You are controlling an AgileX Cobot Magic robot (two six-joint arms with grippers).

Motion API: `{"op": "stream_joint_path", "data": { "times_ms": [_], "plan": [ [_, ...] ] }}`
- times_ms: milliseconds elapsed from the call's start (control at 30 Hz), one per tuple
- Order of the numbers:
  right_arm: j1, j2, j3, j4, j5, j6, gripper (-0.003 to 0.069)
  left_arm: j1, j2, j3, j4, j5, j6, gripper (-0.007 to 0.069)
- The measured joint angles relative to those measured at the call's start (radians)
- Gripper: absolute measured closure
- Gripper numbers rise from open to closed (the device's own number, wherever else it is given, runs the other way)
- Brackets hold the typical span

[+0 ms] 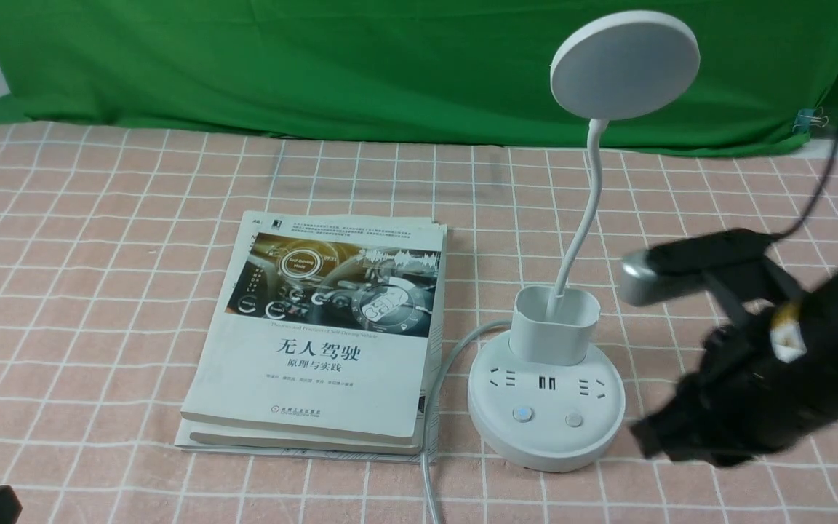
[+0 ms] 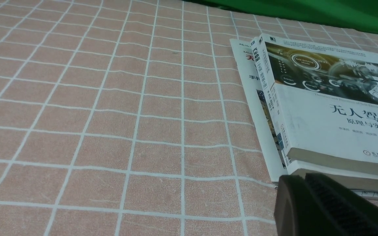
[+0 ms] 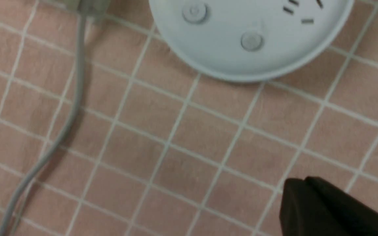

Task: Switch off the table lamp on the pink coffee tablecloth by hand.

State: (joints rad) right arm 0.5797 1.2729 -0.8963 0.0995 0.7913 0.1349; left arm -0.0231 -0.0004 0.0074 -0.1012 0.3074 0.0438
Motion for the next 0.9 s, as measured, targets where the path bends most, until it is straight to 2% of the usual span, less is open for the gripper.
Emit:
{"op": "stream_joint_path", "data": {
  "times_ms": [167, 500, 667, 733, 767, 800, 833, 867, 900],
  "plan": [
    [0.000, -0.142, 0.014, 0.000, 0.034, 0.003, 0.0603, 0.000, 0.000, 0.000, 0.000, 0.000, 0.000, 0.0618],
    [-0.014, -0.364, 0.021, -0.018, -0.100, -0.020, 0.0594, 0.000, 0.000, 0.000, 0.000, 0.000, 0.000, 0.0618],
    [-0.166, -0.505, 0.151, -0.006, -0.171, -0.175, 0.0594, 0.000, 0.000, 0.000, 0.000, 0.000, 0.000, 0.0618],
    [-0.257, -0.606, 0.268, -0.004, -0.252, -0.211, 0.0594, 0.000, 0.000, 0.000, 0.000, 0.000, 0.000, 0.0618],
    [-0.265, -0.616, 0.294, -0.005, -0.270, -0.215, 0.0594, 0.000, 0.000, 0.000, 0.000, 0.000, 0.000, 0.0618],
    [-0.330, -0.715, 0.418, -0.016, -0.373, -0.255, 0.0594, 0.000, 0.000, 0.000, 0.000, 0.000, 0.000, 0.0618],
    [-0.330, -0.715, 0.418, -0.016, -0.373, -0.255, 0.0594, 0.000, 0.000, 0.000, 0.000, 0.000, 0.000, 0.0618],
    [-0.390, -0.832, 0.542, -0.020, -0.461, -0.287, 0.0594, 0.000, 0.000, 0.000, 0.000, 0.000, 0.000, 0.0618],
    [-0.410, -0.877, 0.606, -0.020, -0.494, -0.294, 0.0594, 0.000, 0.000, 0.000, 0.000, 0.000, 0.000, 0.0618]
  ]
}}
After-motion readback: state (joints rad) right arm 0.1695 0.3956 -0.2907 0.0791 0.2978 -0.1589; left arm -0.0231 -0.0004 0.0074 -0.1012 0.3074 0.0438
